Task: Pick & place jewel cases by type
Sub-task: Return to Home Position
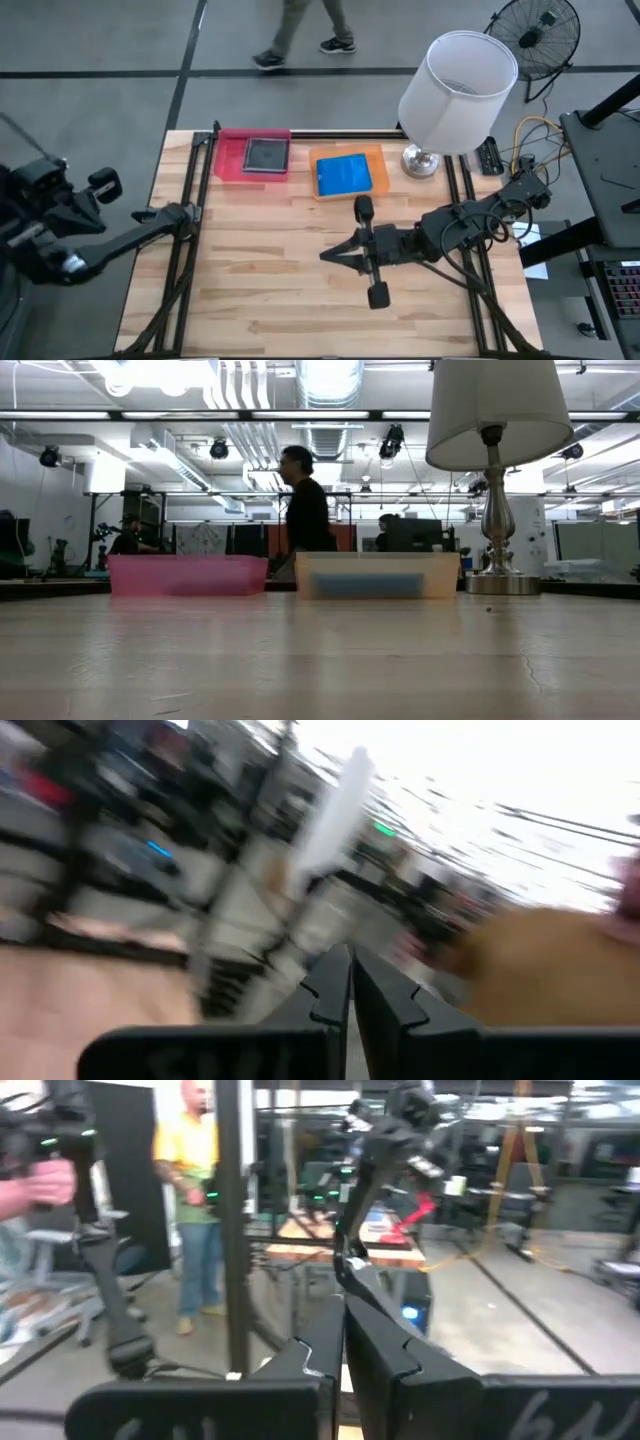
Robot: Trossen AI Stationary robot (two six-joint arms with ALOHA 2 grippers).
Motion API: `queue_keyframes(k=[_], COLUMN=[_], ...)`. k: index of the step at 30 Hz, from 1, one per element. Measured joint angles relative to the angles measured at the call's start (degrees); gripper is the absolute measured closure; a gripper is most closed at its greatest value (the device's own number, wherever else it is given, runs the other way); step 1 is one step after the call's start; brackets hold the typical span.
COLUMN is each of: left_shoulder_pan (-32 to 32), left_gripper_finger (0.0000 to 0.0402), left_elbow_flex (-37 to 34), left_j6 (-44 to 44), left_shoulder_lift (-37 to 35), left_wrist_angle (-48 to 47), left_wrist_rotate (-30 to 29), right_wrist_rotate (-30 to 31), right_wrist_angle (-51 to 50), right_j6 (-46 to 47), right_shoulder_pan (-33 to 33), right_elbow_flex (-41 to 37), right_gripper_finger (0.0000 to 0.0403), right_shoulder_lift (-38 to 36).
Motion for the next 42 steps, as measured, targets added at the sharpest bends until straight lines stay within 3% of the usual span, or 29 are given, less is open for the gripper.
queue_keyframes(k=[7, 10, 12, 15, 22, 26, 30, 35, 42], left_shoulder_pan=[-23.9, -30.8, -32.8, -33.5, -33.5, -33.5, -33.4, -33.4, -33.4], left_gripper_finger=[0.0402, 0.0402, 0.0401, 0.0401, 0.0401, 0.0401, 0.0401, 0.0401, 0.0401], left_elbow_flex=[-4.0, -6.6, -8.8, -13.1, -23.8, -29.8, -35.1, -43.5, -58.6], left_j6=[1.7, 4.7, 11.1, 21.0, 32.8, 34.4, 34.3, 28.2, 3.9], left_shoulder_lift=[1.3, 1.3, 1.3, 1.3, 0.4, -1.4, -5.3, -12.4, -22.4], left_wrist_angle=[-5.1, -6.0, -7.9, -12.2, -12.3, -8.2, -4.3, 9.0, 35.3], left_wrist_rotate=[-1.5, -1.9, -5.8, -10.6, -7.6, -3.2, -5.0, -11.4, -4.4], right_wrist_rotate=[5.5, 5.6, 5.6, 5.6, 5.7, 8.3, 8.5, 8.5, 8.0], right_wrist_angle=[0.2, 0.2, 0.2, 0.2, 0.1, 0.3, 0.1, 0.5, 0.8], right_j6=[1.3, 1.3, 1.3, 1.4, 1.4, 1.3, 0.6, -0.2, 11.8], right_shoulder_pan=[-0.2, -0.2, -0.1, -0.1, -0.1, -0.1, -0.4, -1.1, -3.5], right_elbow_flex=[0.0, 0.0, 0.0, 0.0, 0.0, 0.0, 0.0, 0.0, 0.0], right_gripper_finger=[0.0394, 0.0394, 0.0394, 0.0394, 0.0394, 0.0394, 0.0394, 0.0394, 0.0394], right_shoulder_lift=[0.0, 0.0, 0.0, 0.0, 0.0, 1.2, 2.7, 5.1, 5.7])
